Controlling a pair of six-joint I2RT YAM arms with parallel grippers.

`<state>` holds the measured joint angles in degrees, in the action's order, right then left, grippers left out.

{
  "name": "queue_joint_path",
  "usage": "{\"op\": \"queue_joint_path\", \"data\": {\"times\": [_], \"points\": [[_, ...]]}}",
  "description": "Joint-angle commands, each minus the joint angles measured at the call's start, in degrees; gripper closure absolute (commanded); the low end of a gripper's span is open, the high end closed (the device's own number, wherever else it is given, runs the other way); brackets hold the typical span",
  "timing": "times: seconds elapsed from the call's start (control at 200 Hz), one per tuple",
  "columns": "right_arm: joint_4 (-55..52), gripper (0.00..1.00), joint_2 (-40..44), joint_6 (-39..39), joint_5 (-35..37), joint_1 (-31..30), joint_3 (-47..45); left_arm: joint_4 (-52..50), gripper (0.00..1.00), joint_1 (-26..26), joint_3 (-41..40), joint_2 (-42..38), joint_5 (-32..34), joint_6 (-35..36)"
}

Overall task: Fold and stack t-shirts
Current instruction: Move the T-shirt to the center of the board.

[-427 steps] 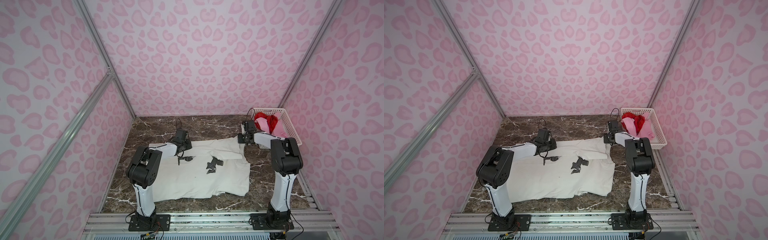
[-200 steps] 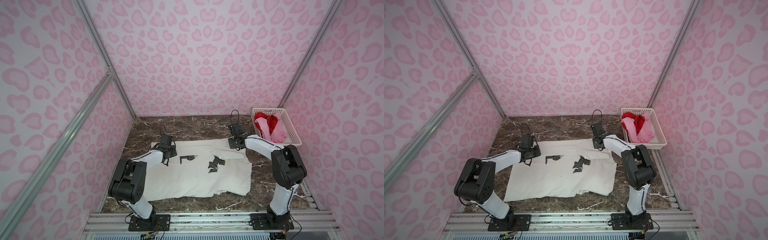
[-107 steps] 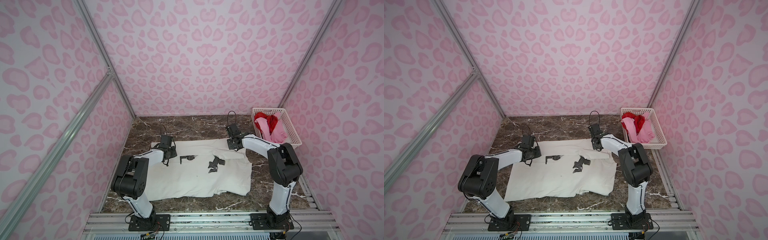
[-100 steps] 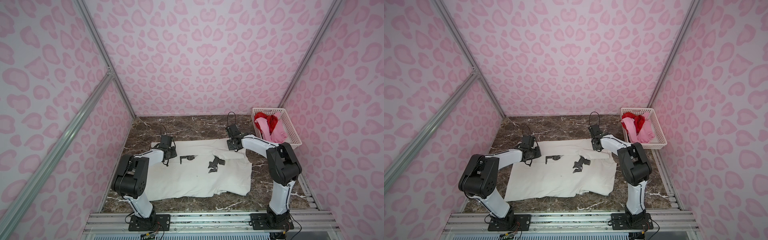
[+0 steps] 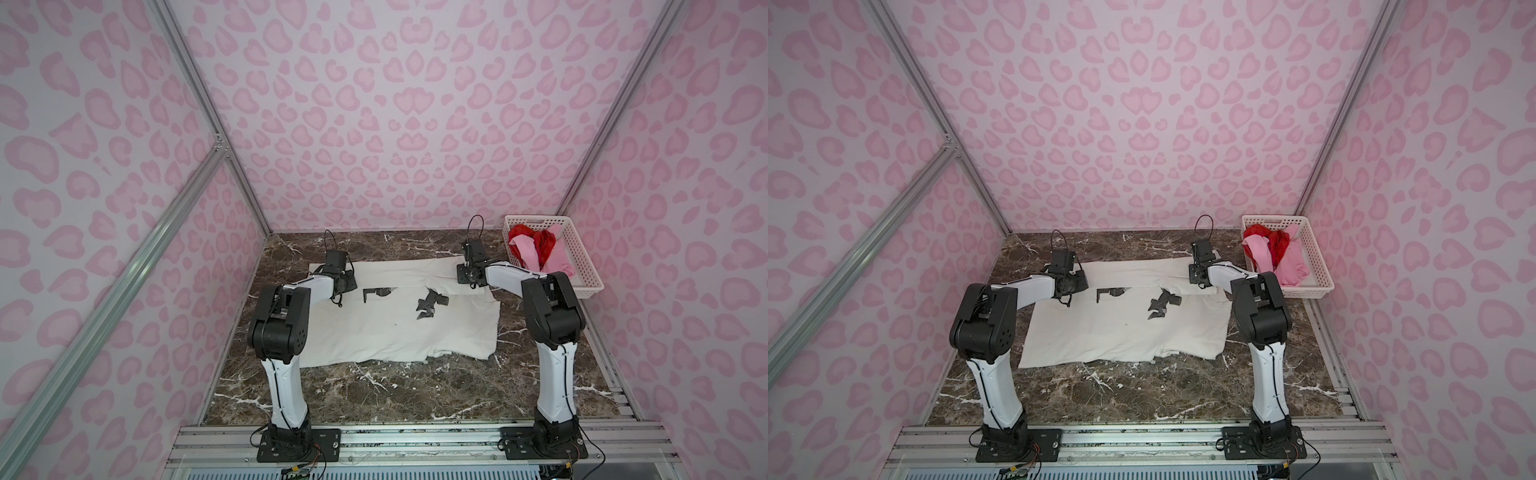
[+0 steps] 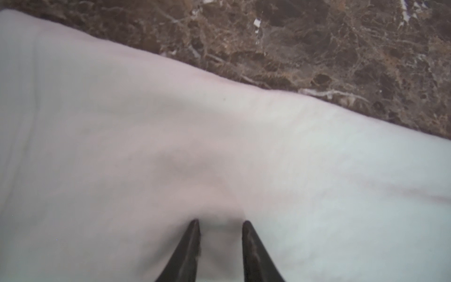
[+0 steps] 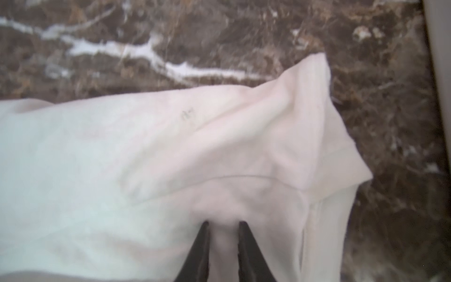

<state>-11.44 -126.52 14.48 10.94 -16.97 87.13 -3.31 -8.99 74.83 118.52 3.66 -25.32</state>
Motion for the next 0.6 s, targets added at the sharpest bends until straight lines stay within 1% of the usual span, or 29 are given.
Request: {"op": "queue_joint_path", "data": {"times": [0.0,0.055,0.17,0.215,0.295,0.355,0.41,0.525,0.595], "points": [[-12.11,0.77,-4.42,-2.11,-3.82,1.78,6.08,-10.32,0.68,0.22,7.63,5.89,-2.06,1.14],[-14.29,0.77,-8.54,-3.03,-4.22,2.51,11.91,-12.08,0.68,0.26,12.84,8.75,-2.62,1.24],[-19.29,0.78,-14.15,-5.17,-5.85,3.14,23.85,-15.9,0.68,0.29,21.79,12.9,-4.09,1.37],[-20.39,0.78,-14.36,-6.09,-5.27,2.76,26.1,-16.0,0.68,0.29,22.63,12.34,-5.2,1.24],[-20.29,0.77,-11.83,-7.16,-3.02,1.68,26.11,-13.85,0.67,0.21,19.76,7.82,-5.8,0.73],[-20.15,0.77,-8.33,-6.81,-1.87,1.27,23.97,-12.04,0.66,0.24,15.83,2.72,-6.01,0.22],[-18.64,0.76,-3.6,-6.26,-1.54,0.74,19.37,-10.05,0.65,0.22,11.01,-3.08,-6.6,-0.2],[-14.08,0.75,8.55,-3.84,-1.71,-1.38,4.56,-6.74,0.64,-0.05,-1.86,-16.73,-6.79,-0.99],[-10.9,0.74,16.14,-2.22,-1.97,-3.53,-5.83,-4.54,0.64,-0.46,-12.02,-25.19,-7.6,-1.94]]}}
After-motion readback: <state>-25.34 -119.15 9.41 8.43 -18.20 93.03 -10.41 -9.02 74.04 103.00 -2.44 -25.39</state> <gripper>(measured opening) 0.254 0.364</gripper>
